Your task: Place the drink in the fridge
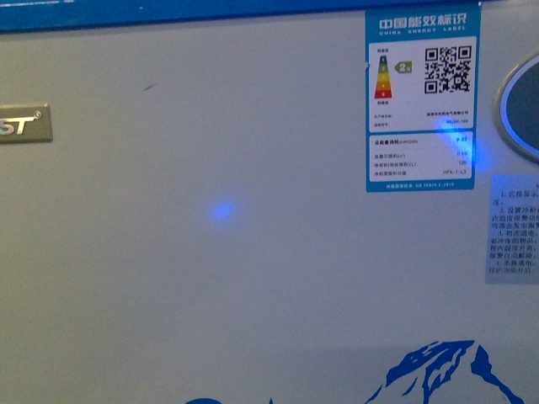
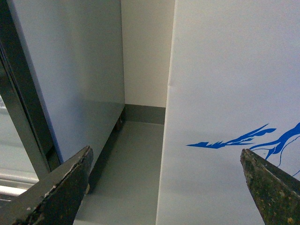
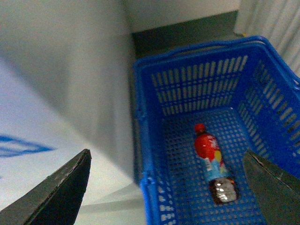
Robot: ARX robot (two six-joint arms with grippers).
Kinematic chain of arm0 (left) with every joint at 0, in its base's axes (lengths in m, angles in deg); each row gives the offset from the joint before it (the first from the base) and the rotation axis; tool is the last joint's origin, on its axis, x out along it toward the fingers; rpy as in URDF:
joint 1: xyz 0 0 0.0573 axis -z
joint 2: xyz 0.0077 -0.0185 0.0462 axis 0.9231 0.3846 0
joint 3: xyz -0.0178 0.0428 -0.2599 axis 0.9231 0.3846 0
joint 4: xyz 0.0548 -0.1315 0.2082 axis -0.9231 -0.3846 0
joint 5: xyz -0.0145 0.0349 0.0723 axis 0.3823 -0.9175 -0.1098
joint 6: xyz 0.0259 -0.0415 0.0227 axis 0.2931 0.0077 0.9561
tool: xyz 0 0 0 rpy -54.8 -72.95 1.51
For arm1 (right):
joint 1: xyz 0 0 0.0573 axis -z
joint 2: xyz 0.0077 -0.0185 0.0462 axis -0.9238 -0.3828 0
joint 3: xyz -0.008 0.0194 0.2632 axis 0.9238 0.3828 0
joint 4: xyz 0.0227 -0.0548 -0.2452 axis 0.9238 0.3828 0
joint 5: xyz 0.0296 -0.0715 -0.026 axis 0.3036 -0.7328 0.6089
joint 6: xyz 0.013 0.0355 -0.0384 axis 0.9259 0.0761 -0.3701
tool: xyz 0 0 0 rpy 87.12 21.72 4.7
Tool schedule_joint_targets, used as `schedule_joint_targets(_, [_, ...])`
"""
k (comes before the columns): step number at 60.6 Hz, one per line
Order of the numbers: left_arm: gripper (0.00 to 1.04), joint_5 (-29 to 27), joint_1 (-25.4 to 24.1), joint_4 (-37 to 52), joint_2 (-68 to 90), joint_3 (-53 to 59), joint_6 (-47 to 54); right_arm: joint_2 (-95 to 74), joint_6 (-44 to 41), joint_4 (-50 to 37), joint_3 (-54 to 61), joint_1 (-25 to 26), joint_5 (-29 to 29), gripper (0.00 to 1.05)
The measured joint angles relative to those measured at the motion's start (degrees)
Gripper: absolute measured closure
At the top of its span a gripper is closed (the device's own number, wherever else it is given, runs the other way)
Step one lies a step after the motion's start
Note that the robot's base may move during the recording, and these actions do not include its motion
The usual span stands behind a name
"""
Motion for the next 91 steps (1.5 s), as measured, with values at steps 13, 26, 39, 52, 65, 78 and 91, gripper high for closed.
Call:
schedule_joint_targets(13, [0.08,0.0,0.0,0.0,0.0,0.0,0.0,-35.1,-6.3,-4.5,-17.4,2.6,-1.6,0.08])
schedule_joint_targets(26, [0.08,0.0,0.0,0.0,0.0,0.0,0.0,-59.6,-7.6,-6.8,-32.4,1.5,-6.8,0.08])
schedule_joint_targets(39, [0.08,0.0,0.0,0.0,0.0,0.0,0.0,-79.1,-7.5,-8.7,-44.9,2.6,-10.5,0.08])
schedule_joint_targets(52, [0.08,0.0,0.0,0.0,0.0,0.0,0.0,-91.6,-8.1,-8.2,-53.9,4.3,-12.3,0.08])
schedule_joint_targets(65, [0.08,0.0,0.0,0.0,0.0,0.0,0.0,-99.0,-8.7,-7.3,-59.5,4.5,-11.2,0.08])
schedule_joint_targets(78, [0.08,0.0,0.0,0.0,0.0,0.0,0.0,-105.5,-9.5,-5.4,-64.3,3.8,-10.8,0.08])
schedule_joint_targets(91, [0.08,0.0,0.0,0.0,0.0,0.0,0.0,-110.5,-9.7,-4.8,-68.4,3.7,-11.8,0.08])
